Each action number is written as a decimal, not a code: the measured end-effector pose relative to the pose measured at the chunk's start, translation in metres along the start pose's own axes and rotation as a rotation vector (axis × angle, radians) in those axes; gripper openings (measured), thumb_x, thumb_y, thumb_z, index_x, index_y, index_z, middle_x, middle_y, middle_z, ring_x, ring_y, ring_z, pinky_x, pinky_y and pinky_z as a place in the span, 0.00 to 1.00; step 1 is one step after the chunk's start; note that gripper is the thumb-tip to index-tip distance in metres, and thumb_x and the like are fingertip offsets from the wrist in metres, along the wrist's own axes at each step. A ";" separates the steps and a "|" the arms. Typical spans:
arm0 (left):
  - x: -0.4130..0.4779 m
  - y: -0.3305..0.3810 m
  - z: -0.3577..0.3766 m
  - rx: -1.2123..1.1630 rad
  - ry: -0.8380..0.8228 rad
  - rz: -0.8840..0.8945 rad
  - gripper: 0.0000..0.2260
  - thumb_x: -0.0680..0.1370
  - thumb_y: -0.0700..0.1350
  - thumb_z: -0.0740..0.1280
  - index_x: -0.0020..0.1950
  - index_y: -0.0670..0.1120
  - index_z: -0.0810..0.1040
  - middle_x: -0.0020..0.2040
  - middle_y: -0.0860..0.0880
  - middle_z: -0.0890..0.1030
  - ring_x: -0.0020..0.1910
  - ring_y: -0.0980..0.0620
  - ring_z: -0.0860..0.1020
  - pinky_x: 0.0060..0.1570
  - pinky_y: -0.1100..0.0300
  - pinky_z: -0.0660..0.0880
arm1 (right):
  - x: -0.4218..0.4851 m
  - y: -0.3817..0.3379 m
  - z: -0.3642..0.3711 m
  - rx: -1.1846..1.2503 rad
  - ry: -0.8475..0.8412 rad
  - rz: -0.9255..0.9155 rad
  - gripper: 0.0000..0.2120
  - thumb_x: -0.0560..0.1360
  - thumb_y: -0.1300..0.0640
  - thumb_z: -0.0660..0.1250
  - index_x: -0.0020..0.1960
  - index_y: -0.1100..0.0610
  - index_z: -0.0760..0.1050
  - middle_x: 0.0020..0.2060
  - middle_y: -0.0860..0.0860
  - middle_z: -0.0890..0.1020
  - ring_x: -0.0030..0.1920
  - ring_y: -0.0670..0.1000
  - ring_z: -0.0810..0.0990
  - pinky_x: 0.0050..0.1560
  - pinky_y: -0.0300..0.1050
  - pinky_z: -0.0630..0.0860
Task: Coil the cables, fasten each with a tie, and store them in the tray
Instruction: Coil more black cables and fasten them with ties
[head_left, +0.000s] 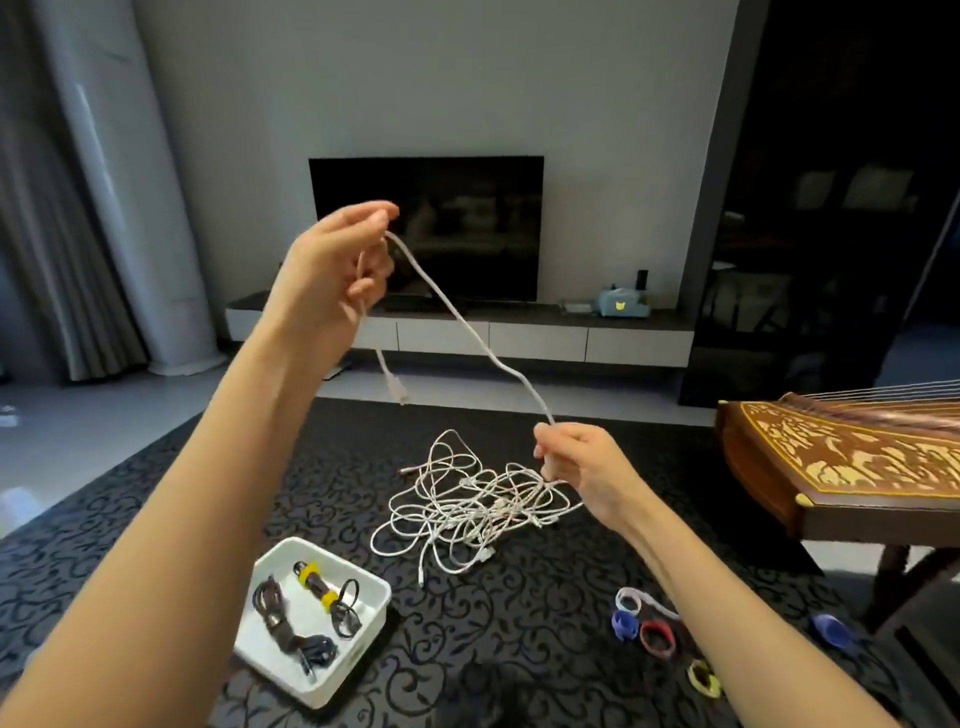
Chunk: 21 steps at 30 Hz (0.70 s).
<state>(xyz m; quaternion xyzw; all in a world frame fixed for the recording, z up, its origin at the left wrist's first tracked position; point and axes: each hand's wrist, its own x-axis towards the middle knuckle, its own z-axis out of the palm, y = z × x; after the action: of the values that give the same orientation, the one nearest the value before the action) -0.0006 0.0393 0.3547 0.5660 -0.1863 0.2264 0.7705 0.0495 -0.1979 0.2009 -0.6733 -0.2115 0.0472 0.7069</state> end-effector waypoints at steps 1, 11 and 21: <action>0.003 -0.002 -0.010 0.082 0.057 0.022 0.06 0.78 0.39 0.62 0.49 0.45 0.78 0.27 0.56 0.72 0.24 0.61 0.67 0.22 0.70 0.60 | 0.007 -0.015 -0.005 0.125 0.007 -0.036 0.09 0.72 0.56 0.66 0.35 0.58 0.77 0.23 0.47 0.69 0.27 0.46 0.66 0.36 0.42 0.66; -0.022 -0.050 -0.024 0.238 0.000 -0.183 0.14 0.76 0.53 0.63 0.43 0.43 0.76 0.26 0.54 0.59 0.23 0.58 0.59 0.23 0.68 0.57 | 0.052 -0.192 0.035 0.246 -0.032 -0.381 0.14 0.83 0.57 0.52 0.47 0.59 0.75 0.24 0.46 0.62 0.26 0.45 0.58 0.27 0.38 0.58; -0.042 -0.046 -0.014 -0.641 0.112 -0.324 0.14 0.72 0.52 0.66 0.34 0.43 0.80 0.47 0.41 0.81 0.50 0.45 0.80 0.47 0.54 0.81 | 0.000 -0.069 0.029 -0.145 0.002 0.113 0.13 0.80 0.65 0.52 0.50 0.61 0.75 0.23 0.49 0.69 0.21 0.44 0.62 0.20 0.36 0.58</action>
<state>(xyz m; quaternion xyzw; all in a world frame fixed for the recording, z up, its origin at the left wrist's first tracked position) -0.0088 0.0349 0.2918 0.3045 -0.1135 0.0620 0.9437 0.0241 -0.1766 0.2682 -0.7336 -0.1754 0.0710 0.6527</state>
